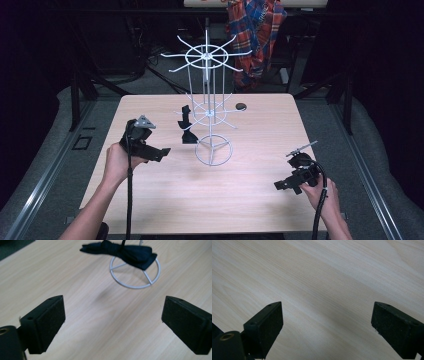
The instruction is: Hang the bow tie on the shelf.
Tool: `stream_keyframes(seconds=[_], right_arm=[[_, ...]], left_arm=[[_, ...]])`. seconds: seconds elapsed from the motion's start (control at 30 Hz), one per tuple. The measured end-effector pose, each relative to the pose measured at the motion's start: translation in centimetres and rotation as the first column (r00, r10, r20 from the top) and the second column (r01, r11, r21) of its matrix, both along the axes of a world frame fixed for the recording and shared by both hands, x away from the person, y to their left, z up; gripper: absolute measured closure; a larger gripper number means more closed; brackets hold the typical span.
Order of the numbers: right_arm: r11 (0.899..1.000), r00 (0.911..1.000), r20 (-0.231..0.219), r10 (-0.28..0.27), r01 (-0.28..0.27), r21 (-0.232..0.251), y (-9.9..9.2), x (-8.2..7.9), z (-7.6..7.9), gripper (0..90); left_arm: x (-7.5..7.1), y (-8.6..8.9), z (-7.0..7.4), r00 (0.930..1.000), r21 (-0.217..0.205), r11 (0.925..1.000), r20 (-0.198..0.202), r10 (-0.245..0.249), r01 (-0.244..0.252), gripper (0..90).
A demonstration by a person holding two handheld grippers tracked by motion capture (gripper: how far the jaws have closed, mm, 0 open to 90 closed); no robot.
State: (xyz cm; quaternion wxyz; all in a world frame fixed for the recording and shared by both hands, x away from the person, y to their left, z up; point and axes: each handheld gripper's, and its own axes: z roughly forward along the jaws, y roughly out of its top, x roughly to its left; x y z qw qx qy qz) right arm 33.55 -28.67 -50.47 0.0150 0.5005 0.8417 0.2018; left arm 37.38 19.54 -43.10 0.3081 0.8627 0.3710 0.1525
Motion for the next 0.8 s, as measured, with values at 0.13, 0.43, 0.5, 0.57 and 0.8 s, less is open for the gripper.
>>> stream_keyframes(seconds=[0.13, 0.43, 0.5, 0.57, 0.8], right_arm=[[1.000, 0.9999, -0.005, -0.009, 0.009, 0.012, -0.1, 0.0, -0.1, 10.2], [1.000, 0.9999, -0.009, 0.014, -0.014, -0.020, 0.3, 0.0, -0.1, 10.3], [1.000, 0.9998, -0.012, 0.015, -0.016, -0.025, 0.5, -0.1, -0.1, 10.4], [1.000, 1.0000, 0.004, -0.004, 0.004, -0.006, 0.6, -0.2, -0.3, 10.4], [0.999, 0.9994, -0.011, 0.033, -0.034, -0.033, 0.8, -0.1, -0.2, 10.6]], left_arm=[[-1.1, 0.6, -0.3, 0.9993, 0.030, 0.9993, -0.029, 0.024, -0.024, 0.0], [-2.8, 2.3, -1.9, 0.9925, 0.065, 0.9955, -0.096, 0.075, -0.068, 0.0], [-3.3, 2.7, -2.7, 0.9888, 0.074, 0.9938, -0.119, 0.091, -0.082, 0.0], [-3.5, 2.8, -3.0, 0.9869, 0.087, 0.9929, -0.132, 0.093, -0.082, 0.0], [-4.2, 4.1, -5.2, 0.9761, 0.066, 0.9924, -0.185, 0.115, -0.104, 0.0]])
